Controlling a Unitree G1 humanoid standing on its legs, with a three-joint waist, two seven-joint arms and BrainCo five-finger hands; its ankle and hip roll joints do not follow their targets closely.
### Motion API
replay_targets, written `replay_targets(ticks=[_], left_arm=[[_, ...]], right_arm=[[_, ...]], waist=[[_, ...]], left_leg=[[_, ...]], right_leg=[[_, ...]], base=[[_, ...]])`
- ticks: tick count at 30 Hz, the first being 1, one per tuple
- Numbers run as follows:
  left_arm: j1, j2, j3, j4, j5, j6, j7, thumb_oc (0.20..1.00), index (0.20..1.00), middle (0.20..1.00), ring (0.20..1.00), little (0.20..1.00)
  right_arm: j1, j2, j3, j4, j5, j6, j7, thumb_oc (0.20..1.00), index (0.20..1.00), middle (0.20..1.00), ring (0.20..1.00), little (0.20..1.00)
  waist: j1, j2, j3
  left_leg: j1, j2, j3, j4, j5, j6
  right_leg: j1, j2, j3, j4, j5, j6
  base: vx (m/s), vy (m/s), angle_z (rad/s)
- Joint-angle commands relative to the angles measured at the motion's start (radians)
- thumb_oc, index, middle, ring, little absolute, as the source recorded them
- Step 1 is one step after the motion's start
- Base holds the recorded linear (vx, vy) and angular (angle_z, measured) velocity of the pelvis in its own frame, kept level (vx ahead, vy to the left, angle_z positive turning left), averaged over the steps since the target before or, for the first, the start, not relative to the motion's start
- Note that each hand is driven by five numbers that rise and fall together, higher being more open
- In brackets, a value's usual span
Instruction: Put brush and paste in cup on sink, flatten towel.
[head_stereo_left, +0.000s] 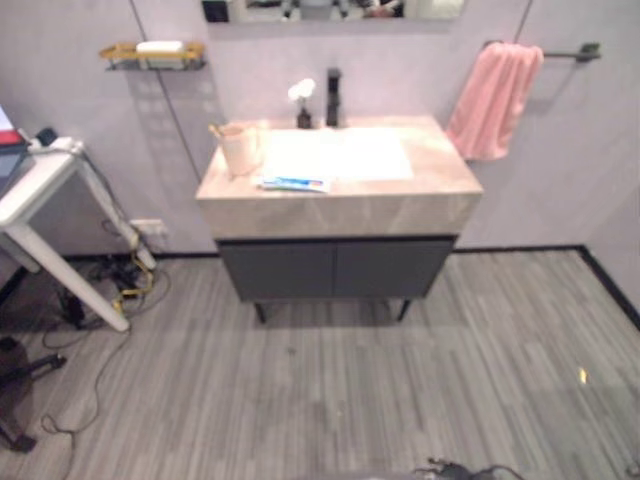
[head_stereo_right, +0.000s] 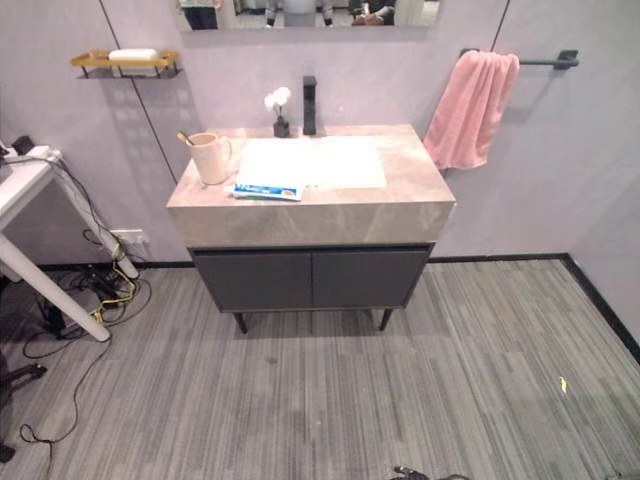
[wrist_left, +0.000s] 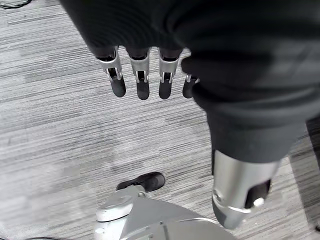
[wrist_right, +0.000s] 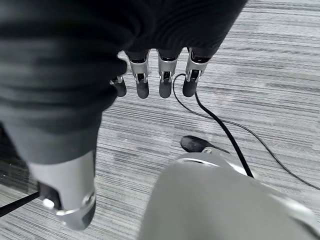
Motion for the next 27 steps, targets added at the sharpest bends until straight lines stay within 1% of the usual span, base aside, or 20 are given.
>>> replay_targets(ticks=[1, 3, 4, 5, 6, 7, 8, 9, 10, 12, 15, 16, 17, 18, 19, 21, 22, 25, 26, 27], left_arm=[[-0.014, 0.011, 0.029, 0.053, 0.025, -0.011, 0.024, 1.000, 1.000, 1.000, 1.000, 1.000], [-0.009, 0.011, 0.026, 0.065, 0.033, -0.008, 0.015, 1.000, 1.000, 1.000, 1.000, 1.000], [0.002, 0.017, 0.034, 0.079, 0.037, -0.006, 0.006, 1.000, 1.000, 1.000, 1.000, 1.000], [0.002, 0.016, 0.034, 0.079, 0.037, -0.006, 0.006, 1.000, 1.000, 1.000, 1.000, 1.000], [0.003, 0.015, 0.041, 0.085, 0.034, -0.006, 0.005, 1.000, 1.000, 1.000, 1.000, 1.000], [-0.003, 0.011, 0.049, 0.084, 0.028, -0.011, 0.002, 1.000, 1.000, 1.000, 1.000, 1.000], [-0.003, 0.011, 0.049, 0.084, 0.028, -0.011, 0.002, 1.000, 1.000, 1.000, 1.000, 1.000], [-0.010, 0.013, 0.048, 0.081, 0.028, -0.014, 0.000, 1.000, 1.000, 1.000, 1.000, 1.000], [-0.029, 0.018, 0.033, 0.076, 0.044, -0.019, -0.003, 1.000, 1.000, 1.000, 1.000, 1.000], [-0.039, 0.010, -0.011, 0.063, 0.081, -0.028, -0.001, 1.000, 1.000, 1.000, 1.000, 1.000], [-0.065, 0.030, -0.046, 0.038, 0.120, -0.028, 0.009, 1.000, 1.000, 1.000, 1.000, 1.000], [-0.090, 0.048, -0.038, 0.022, 0.104, -0.027, 0.022, 1.000, 1.000, 1.000, 1.000, 1.000], [-0.090, 0.048, -0.038, 0.022, 0.104, -0.027, 0.022, 1.000, 1.000, 1.000, 1.000, 1.000], [-0.112, 0.085, -0.019, 0.047, 0.092, -0.025, 0.026, 1.000, 1.000, 1.000, 1.000, 1.000], [-0.112, 0.085, -0.019, 0.047, 0.092, -0.025, 0.026, 1.000, 1.000, 1.000, 1.000, 1.000], [-0.089, 0.083, -0.036, -0.019, 0.105, -0.043, 0.041, 1.000, 1.000, 1.000, 1.000, 1.000], [-0.112, 0.087, -0.064, -0.048, 0.114, -0.050, 0.052, 1.000, 1.000, 1.000, 1.000, 1.000], [-0.134, 0.089, -0.081, -0.055, 0.115, -0.054, 0.063, 1.000, 1.000, 1.000, 1.000, 1.000], [-0.145, 0.089, -0.092, -0.050, 0.124, -0.055, 0.066, 1.000, 1.000, 1.000, 1.000, 1.000], [-0.145, 0.089, -0.092, -0.050, 0.124, -0.055, 0.066, 1.000, 1.000, 1.000, 1.000, 1.000]], right_arm=[[-0.017, -0.020, 0.012, -0.015, 0.009, -0.034, -0.018, 1.000, 1.000, 1.000, 1.000, 1.000], [-0.019, -0.020, 0.016, -0.016, 0.004, -0.034, -0.015, 1.000, 1.000, 1.000, 1.000, 1.000], [-0.016, -0.025, 0.016, -0.027, 0.004, -0.035, -0.010, 1.000, 1.000, 1.000, 1.000, 1.000], [-0.016, -0.025, 0.016, -0.027, 0.004, -0.035, -0.010, 1.000, 1.000, 1.000, 1.000, 1.000], [-0.015, -0.027, 0.014, -0.029, 0.007, -0.036, -0.011, 1.000, 1.000, 1.000, 1.000, 1.000], [-0.014, -0.031, 0.012, -0.036, 0.008, -0.038, -0.013, 1.000, 1.000, 1.000, 1.000, 1.000], [-0.014, -0.031, 0.012, -0.036, 0.008, -0.038, -0.013, 1.000, 1.000, 1.000, 1.000, 1.000], [-0.011, -0.033, 0.017, -0.045, -0.003, -0.036, -0.011, 1.000, 1.000, 1.000, 1.000, 1.000], [0.010, -0.040, 0.020, -0.064, -0.013, -0.036, -0.002, 1.000, 1.000, 1.000, 1.000, 1.000], [0.024, -0.043, 0.024, -0.062, -0.011, -0.034, 0.003, 1.000, 1.000, 1.000, 1.000, 1.000], [0.047, -0.056, 0.037, -0.040, -0.023, -0.032, 0.014, 1.000, 1.000, 1.000, 1.000, 1.000], [0.048, -0.071, 0.048, -0.035, -0.041, -0.032, 0.015, 1.000, 1.000, 1.000, 1.000, 1.000], [0.047, -0.071, 0.048, -0.035, -0.041, -0.032, 0.015, 1.000, 1.000, 1.000, 1.000, 1.000], [0.052, -0.070, 0.064, -0.051, -0.062, -0.033, 0.010, 1.000, 1.000, 1.000, 1.000, 1.000], [0.053, -0.071, 0.065, -0.051, -0.062, -0.033, 0.010, 1.000, 1.000, 1.000, 1.000, 1.000], [0.056, -0.092, 0.023, -0.043, -0.027, -0.042, -0.016, 1.000, 1.000, 1.000, 1.000, 1.000], [0.040, -0.109, -0.015, -0.035, 0.024, -0.045, -0.039, 1.000, 1.000, 1.000, 1.000, 1.000], [0.029, -0.118, -0.030, -0.012, 0.037, -0.045, -0.045, 1.000, 1.000, 1.000, 1.000, 1.000], [0.018, -0.126, -0.034, -0.001, 0.030, -0.043, -0.050, 1.000, 1.000, 1.000, 1.000, 1.000], [0.018, -0.126, -0.034, -0.001, 0.030, -0.043, -0.050, 1.000, 1.000, 1.000, 1.000, 1.000]], waist=[[-0.006, -0.028, 0.043], [-0.002, -0.022, 0.055], [0.002, -0.012, 0.051], [0.001, -0.010, 0.053], [0.000, -0.005, 0.056], [0.000, -0.005, 0.064], [-0.001, -0.003, 0.065], [-0.005, -0.007, 0.069], [-0.023, -0.017, 0.063], [-0.034, -0.027, 0.053], [-0.048, -0.033, 0.024], [-0.052, -0.037, 0.017], [-0.054, -0.037, 0.017], [-0.069, -0.047, 0.005], [-0.071, -0.047, 0.004], [-0.059, -0.055, 0.024], [-0.057, -0.065, 0.055], [-0.060, -0.073, 0.070], [-0.063, -0.084, 0.063], [-0.062, -0.085, 0.065]], left_leg=[[0.003, -0.056, -0.077, 0.072, -0.095, 0.034], [0.012, -0.055, -0.064, 0.066, -0.101, 0.036], [0.029, -0.045, -0.052, 0.045, -0.101, 0.026], [0.032, -0.042, -0.053, 0.043, -0.100, 0.025], [0.045, -0.035, -0.052, 0.030, -0.104, 0.018], [0.053, -0.027, -0.051, 0.022, -0.112, 0.005], [0.054, -0.025, -0.052, 0.021, -0.112, 0.005], [0.063, -0.021, -0.050, 0.019, -0.118, -0.002], [0.098, 0.000, -0.062, 0.007, -0.131, -0.025], [0.102, 0.013, -0.073, 0.017, -0.136, -0.029], [0.107, 0.044, -0.093, 0.081, -0.136, -0.051], [0.086, 0.061, -0.103, 0.163, -0.112, -0.073], [0.085, 0.061, -0.105, 0.165, -0.113, -0.073], [0.068, 0.078, -0.093, 0.251, -0.069, -0.098], [0.066, 0.078, -0.095, 0.254, -0.070, -0.098], [-0.045, 0.094, -0.092, 0.456, 0.009, -0.123], [-0.141, 0.108, -0.063, 0.585, 0.033, -0.112], [-0.195, 0.117, -0.020, 0.548, -0.011, -0.092], [-0.229, 0.102, 0.008, 0.421, -0.090, -0.080], [-0.223, 0.100, 0.009, 0.415, -0.087, -0.079]], right_leg=[[-0.057, -0.119, 0.046, 0.122, 0.189, 0.066], [-0.113, -0.134, 0.025, 0.154, 0.192, 0.068], [-0.136, -0.121, 0.013, 0.036, 0.183, 0.065], [-0.130, -0.119, 0.011, 0.030, 0.185, 0.065], [-0.125, -0.111, 0.003, -0.074, 0.201, 0.068], [-0.142, -0.102, 0.018, -0.245, 0.262, 0.084], [-0.138, -0.101, 0.017, -0.249, 0.265, 0.084], [-0.155, -0.101, 0.035, -0.303, 0.302, 0.094], [-0.132, -0.084, 0.063, -0.333, 0.289, 0.090], [-0.122, -0.062, 0.086, -0.321, 0.282, 0.074], [-0.082, -0.027, 0.070, -0.307, 0.238, 0.048], [-0.060, -0.016, 0.047, -0.292, 0.198, 0.027], [-0.060, -0.016, 0.045, -0.292, 0.197, 0.027], [-0.032, 0.003, 0.046, -0.295, 0.179, 0.008], [-0.032, 0.002, 0.044, -0.295, 0.179, 0.007], [0.005, 0.000, 0.023, -0.315, 0.170, -0.013], [0.029, -0.007, -0.005, -0.328, 0.161, -0.033], [0.046, -0.033, -0.028, -0.342, 0.152, -0.030], [0.063, -0.063, -0.044, -0.371, 0.156, -0.011], [0.066, -0.065, -0.044, -0.372, 0.156, -0.010]], base=[[0.06, 0.087, -0.08], [0.11, 0.079, -0.13], [0.12, 0.010, -0.29], [0.18, -0.003, -0.41], [0.21, -0.058, -0.33], [0.21, -0.058, -0.14], [0.23, -0.074, -0.17], [0.36, -0.129, -0.14], [0.36, -0.129, -0.05], [0.46, -0.190, 0.28], [0.46, -0.185, 0.45], [0.43, -0.177, 0.54], [0.55, -0.217, 0.58], [0.27, -0.100, 0.32], [0.37, -0.154, 0.10], [0.20, -0.126, -0.02], [0.14, -0.101, 0.16], [0.17, 0.014, 0.36], [0.13, 0.088, 0.18], [0.26, 0.209, 0.22]])
